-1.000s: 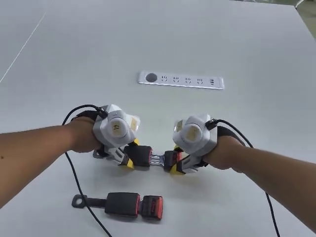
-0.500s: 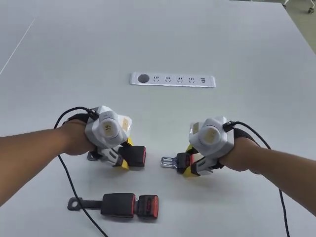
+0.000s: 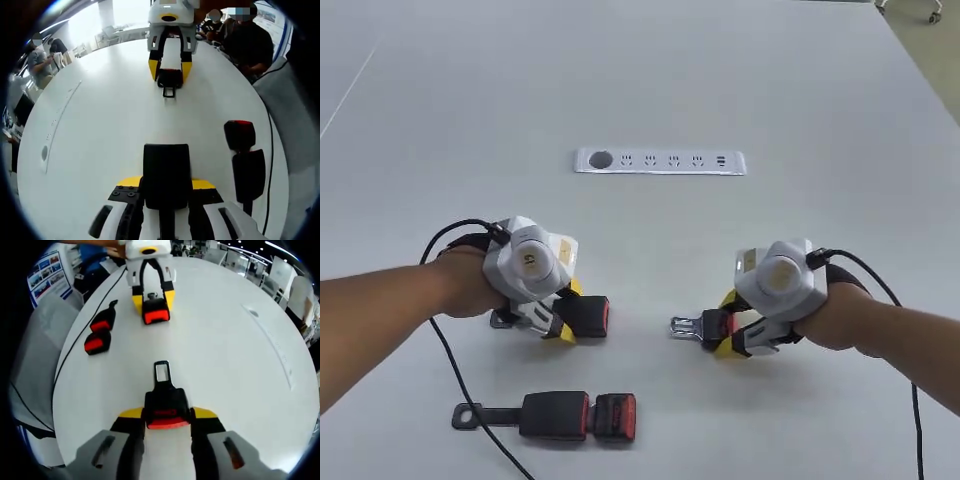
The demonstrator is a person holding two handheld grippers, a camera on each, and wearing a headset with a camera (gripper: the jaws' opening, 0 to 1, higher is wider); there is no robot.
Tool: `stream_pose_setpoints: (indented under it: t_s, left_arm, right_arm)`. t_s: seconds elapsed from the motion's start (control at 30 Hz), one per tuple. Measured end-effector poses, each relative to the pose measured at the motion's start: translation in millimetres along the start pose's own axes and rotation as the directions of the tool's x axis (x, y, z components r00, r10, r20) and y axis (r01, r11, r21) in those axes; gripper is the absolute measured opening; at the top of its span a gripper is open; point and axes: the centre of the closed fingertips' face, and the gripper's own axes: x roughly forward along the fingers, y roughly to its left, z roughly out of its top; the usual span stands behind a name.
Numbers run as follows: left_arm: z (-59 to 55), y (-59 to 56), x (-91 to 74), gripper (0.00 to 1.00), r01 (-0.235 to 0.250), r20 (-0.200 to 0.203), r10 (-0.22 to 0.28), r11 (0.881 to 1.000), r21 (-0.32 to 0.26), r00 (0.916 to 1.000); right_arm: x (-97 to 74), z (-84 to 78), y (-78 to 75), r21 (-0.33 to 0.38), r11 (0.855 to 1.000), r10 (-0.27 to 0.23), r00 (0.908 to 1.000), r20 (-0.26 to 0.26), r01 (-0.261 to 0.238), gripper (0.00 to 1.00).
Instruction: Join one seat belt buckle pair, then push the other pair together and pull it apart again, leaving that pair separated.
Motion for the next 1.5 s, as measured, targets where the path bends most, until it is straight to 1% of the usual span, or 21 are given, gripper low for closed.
stream_pose_setpoints:
  t_s: [0.4, 0.6, 0.7, 0.83, 0.9, 0.97, 1.0, 1.03, 1.07, 1.1, 1.13, 1.17, 1.2, 1.23, 1.27, 1.33, 1.37, 1.4, 1.43, 1.47, 1.5]
  left_arm:
    - [2.3, -1.9, -2.3, 0.34, 0.0, -0.009, 0.0, 1.0, -0.001, 1.0]
    - [-2.5, 4.5, 2.6, 0.34, 0.004, -0.02, -0.004, 1.0, 0.004, 0.9998]
    - [-5.3, 8.5, 6.1, 0.34, 0.004, -0.029, -0.004, 1.0, 0.006, 0.9996]
    - [-9.5, 13.4, 10.5, 0.35, 0.001, -0.032, -0.001, 1.0, 0.005, 0.9995]
    - [-9.9, 14.8, 12.0, 0.35, -0.01, -0.03, 0.01, 1.0, -0.016, 0.9995]
    - [-9.9, 11.0, 12.9, 0.43, -0.003, -0.037, 0.002, 0.999, -0.034, 0.9993]
    - [-10.9, 9.9, 13.1, 0.5, -0.011, -0.044, 0.008, 0.999, -0.049, 0.999]
    - [-10.5, 11.7, 13.3, 0.61, -0.036, -0.037, 0.033, 0.997, -0.071, 0.9988]
    - [-7.6, 12.8, 12.9, 0.67, -0.053, -0.016, 0.051, 0.993, -0.104, 0.9986]
    - [0.5, 14.2, 8.2, 0.71, -0.071, 0.039, 0.078, 0.983, -0.167, 0.9962]
    - [2.4, 14.8, 6.8, 0.71, -0.075, 0.053, 0.085, 0.981, -0.181, 0.995]
    - [8.5, 17.4, 0.9, 0.72, -0.096, 0.094, 0.12, 0.97, -0.225, 0.9884]
    - [11.8, 19.8, -4.6, 0.73, -0.119, 0.12, 0.154, 0.959, -0.259, 0.9808]
    - [13.2, 21.6, -8.0, 0.75, -0.136, 0.134, 0.18, 0.948, -0.288, 0.9746]
    - [17.3, 20.1, -15.2, 0.8, -0.155, 0.151, 0.214, 0.931, -0.332, 0.9651]
    - [20.4, 18.6, -23.5, 0.86, -0.175, 0.173, 0.259, 0.903, -0.392, 0.9503]
    - [22.3, 17.5, -29.3, 0.88, -0.189, 0.191, 0.292, 0.886, -0.424, 0.9371]
    - [22.5, 17.2, -31.4, 0.89, -0.195, 0.196, 0.303, 0.88, -0.433, 0.9325]
    - [23.1, 14.1, -40.3, 0.9, -0.215, 0.212, 0.347, 0.856, -0.471, 0.9138]
    - [23.9, 12.1, -45.2, 0.91, -0.22, 0.224, 0.369, 0.839, -0.498, 0.9022]
    - [23.8, 8.8, -51.9, 0.92, -0.221, 0.239, 0.397, 0.815, -0.536, 0.8862]
  right_arm:
    - [-10.7, -21.6, 0.1, 0.015, 1.0, -0.009, 0.9999, -0.009, 0.009, 0.36]
    - [-14.6, -29.2, 0.0, 0.024, 1.0, -0.013, 0.9999, -0.01, 0.014, 0.37]
    - [-15.1, -29.7, 0.3, 0.03, 0.999, -0.016, 0.9998, -0.008, 0.016, 0.37]
    - [-14.9, -28.8, 1.7, 0.043, 0.999, -0.013, 0.9998, -0.012, 0.013, 0.41]
    - [-14.6, -29.2, 2.3, 0.048, 0.999, -0.023, 0.9995, -0.02, 0.024, 0.49]
    - [-14.9, -33.7, -1.2, 0.072, 0.995, -0.062, 0.9972, -0.041, 0.064, 0.69]
    - [-15.8, -32.8, -2.0, 0.09, 0.993, -0.073, 0.9969, -0.029, 0.075, 0.76]
    - [-17.8, -30.1, -3.0, 0.106, 0.99, -0.088, 0.9961, -0.005, 0.088, 0.78]
    - [-23.0, -25.7, -4.9, 0.122, 0.987, -0.112, 0.9932, 0.032, 0.108, 0.77]
    - [-26.4, -23.2, -7.0, 0.133, 0.983, -0.134, 0.9896, 0.053, 0.126, 0.76]
    - [-30.2, -20.0, -8.8, 0.153, 0.978, -0.157, 0.9846, 0.078, 0.144, 0.77]
    - [-35.2, -15.9, -10.2, 0.199, 0.967, -0.185, 0.9764, 0.111, 0.16, 0.77]
    - [-40.6, -9.7, -12.4, 0.25, 0.951, -0.223, 0.9622, 0.157, 0.179, 0.77]
    - [-44.0, -5.5, -13.3, 0.281, 0.941, -0.248, 0.9505, 0.188, 0.19, 0.77]
    - [-48.7, -1.7, -14.3, 0.303, 0.928, -0.286, 0.9344, 0.212, 0.216, 0.77]
    - [-55.0, 2.2, -14.1, 0.317, 0.912, -0.341, 0.9123, 0.227, 0.262, 0.78]
    - [-58.0, 5.0, -13.2, 0.342, 0.897, -0.372, 0.8963, 0.241, 0.281, 0.78]
    - [-59.2, 6.1, -13.0, 0.352, 0.891, -0.384, 0.8896, 0.247, 0.287, 0.79]
    - [-64.7, 9.9, -12.0, 0.389, 0.866, -0.433, 0.8615, 0.266, 0.314, 0.8]
    - [-67.8, 10.7, -11.9, 0.408, 0.85, -0.46, 0.8456, 0.271, 0.332, 0.81]
    - [-71.9, 10.8, -10.7, 0.445, 0.826, -0.493, 0.8265, 0.271, 0.347, 0.82]
